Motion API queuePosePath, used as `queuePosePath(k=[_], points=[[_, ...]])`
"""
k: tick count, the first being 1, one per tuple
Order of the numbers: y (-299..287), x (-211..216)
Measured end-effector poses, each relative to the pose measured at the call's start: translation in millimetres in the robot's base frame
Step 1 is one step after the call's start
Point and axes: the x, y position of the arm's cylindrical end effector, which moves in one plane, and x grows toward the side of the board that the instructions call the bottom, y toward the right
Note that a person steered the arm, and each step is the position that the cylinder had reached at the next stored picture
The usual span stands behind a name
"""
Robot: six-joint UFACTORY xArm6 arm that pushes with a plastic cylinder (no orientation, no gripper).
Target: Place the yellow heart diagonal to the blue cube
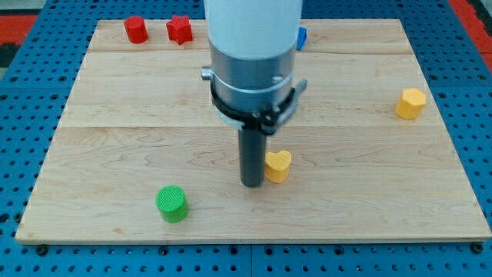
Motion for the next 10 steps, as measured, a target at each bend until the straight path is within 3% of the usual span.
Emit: queuePosePath(k=[1,3,4,5,6,7,9,10], points=[[35,21],[24,-74],[-29,-111],[5,-79],[-21,-64],[-100,-84],[-121,-101],[-137,-89]])
